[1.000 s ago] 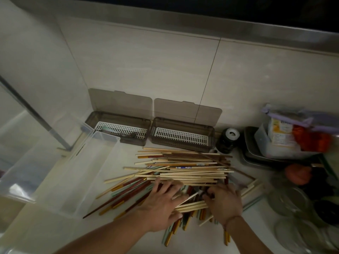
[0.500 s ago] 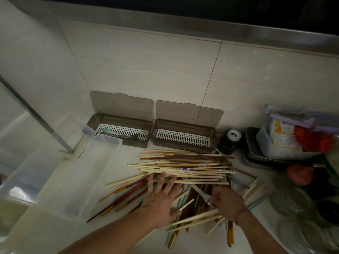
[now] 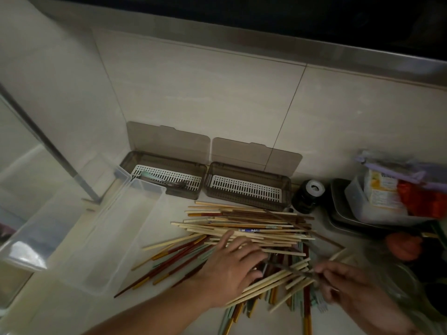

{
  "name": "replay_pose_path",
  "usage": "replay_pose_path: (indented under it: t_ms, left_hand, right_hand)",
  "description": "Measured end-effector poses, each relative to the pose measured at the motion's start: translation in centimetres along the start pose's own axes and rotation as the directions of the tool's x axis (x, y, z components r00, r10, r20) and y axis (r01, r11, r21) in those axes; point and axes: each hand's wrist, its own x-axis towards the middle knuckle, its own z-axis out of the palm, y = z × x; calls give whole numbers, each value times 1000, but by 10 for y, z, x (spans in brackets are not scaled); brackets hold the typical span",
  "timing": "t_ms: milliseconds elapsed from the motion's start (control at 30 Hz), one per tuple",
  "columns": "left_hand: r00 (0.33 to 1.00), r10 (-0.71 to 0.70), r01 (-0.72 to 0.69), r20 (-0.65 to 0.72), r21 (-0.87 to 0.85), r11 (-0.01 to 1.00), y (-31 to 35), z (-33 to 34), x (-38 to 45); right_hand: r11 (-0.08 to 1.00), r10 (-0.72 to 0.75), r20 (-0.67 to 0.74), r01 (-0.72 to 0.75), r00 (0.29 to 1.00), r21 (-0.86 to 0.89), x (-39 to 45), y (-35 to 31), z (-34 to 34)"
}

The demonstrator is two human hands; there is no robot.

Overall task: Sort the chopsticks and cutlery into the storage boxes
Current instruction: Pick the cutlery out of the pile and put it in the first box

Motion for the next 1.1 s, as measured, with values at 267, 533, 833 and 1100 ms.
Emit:
replay_pose_path:
  t_ms: [267,533,833,1100]
  left_hand:
    - [975,-223,214,6,-308,927,-37,-56,-5]
    - [896,-443,396,-1,-447,802,-98,-102,-9]
    - [740,-648,439,-181,-600,669,-168,-132,-9]
    - [657,-750,749,-75,-45,661,-206,-109,-21]
  right_hand:
    - [865,-137,14,126,990,-486,22,-25,53]
    - [-144,-556,479,489,679,-860,84,-44,149]
    - [334,-277,467,539,840,-773,169,-85,231]
    - [455,-300,257,374,919,-808,251,-103,269]
